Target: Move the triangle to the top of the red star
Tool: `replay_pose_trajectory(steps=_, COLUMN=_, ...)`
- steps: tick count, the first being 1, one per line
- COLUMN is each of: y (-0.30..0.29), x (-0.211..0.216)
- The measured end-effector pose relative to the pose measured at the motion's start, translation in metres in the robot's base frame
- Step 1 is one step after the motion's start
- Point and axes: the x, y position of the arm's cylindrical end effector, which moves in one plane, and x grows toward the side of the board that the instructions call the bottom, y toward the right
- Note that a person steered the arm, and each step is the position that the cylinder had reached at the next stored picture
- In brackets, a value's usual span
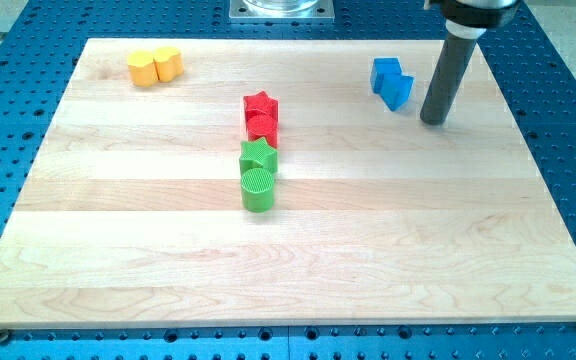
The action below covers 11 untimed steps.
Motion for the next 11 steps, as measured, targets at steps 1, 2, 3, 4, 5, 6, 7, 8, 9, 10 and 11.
replay_pose_trajectory(steps=1, y=0.006, x=-0.031)
replay_pose_trajectory(steps=2, y=-0.036, x=-0.028)
replay_pose_trajectory(steps=3, y=-0.062, x=-0.028)
replay_pose_trajectory(steps=4, y=-0.107, x=-0.028)
replay_pose_trajectory(steps=5, y=-0.131, x=-0.052)
replay_pose_trajectory(steps=6, y=-0.178, x=-0.053)
replay_pose_trajectory(steps=7, y=-0.2, x=-0.045)
replay_pose_trajectory(steps=8, y=-0.183, x=-0.065)
replay_pose_trajectory(steps=9, y=-0.2, x=-0.111)
replay_pose_trajectory(steps=10, y=-0.249, x=-0.1)
replay_pose_trajectory(steps=11, y=-0.255, x=-0.056)
